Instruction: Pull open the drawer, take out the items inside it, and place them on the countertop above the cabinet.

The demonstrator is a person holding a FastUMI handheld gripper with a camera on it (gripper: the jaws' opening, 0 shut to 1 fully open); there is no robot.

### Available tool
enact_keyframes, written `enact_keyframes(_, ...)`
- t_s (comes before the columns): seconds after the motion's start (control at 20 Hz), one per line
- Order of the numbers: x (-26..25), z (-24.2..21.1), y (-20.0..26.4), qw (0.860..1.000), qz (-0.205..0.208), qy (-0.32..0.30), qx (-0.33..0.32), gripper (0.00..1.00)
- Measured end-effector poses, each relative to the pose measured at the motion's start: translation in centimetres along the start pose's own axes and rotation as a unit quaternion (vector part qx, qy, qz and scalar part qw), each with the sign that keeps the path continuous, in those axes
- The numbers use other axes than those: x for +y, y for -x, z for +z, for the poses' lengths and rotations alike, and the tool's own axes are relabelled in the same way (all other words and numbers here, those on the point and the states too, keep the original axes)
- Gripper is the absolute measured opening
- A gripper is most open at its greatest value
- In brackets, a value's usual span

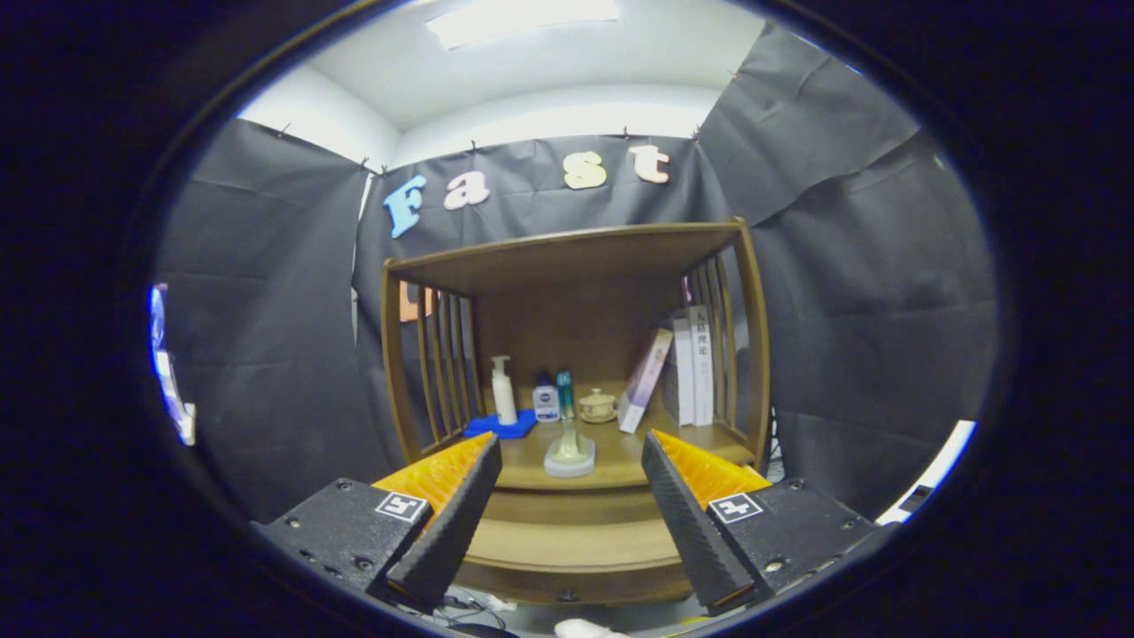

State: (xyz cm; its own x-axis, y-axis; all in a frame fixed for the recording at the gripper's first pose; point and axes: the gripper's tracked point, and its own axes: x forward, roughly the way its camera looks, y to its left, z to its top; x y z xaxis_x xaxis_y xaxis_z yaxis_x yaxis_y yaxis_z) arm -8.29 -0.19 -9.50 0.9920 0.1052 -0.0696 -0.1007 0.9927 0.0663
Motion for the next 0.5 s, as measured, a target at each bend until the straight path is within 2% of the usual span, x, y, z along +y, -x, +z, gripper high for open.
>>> enact_keyframes(0.3,-0.7,-8.5,1.4,0.999,-0.008,0.007,0.050,1.00)
enact_keyframes(0.5,0.6,-14.3,1.5,0.997,-0.008,0.006,0.080,1.00)
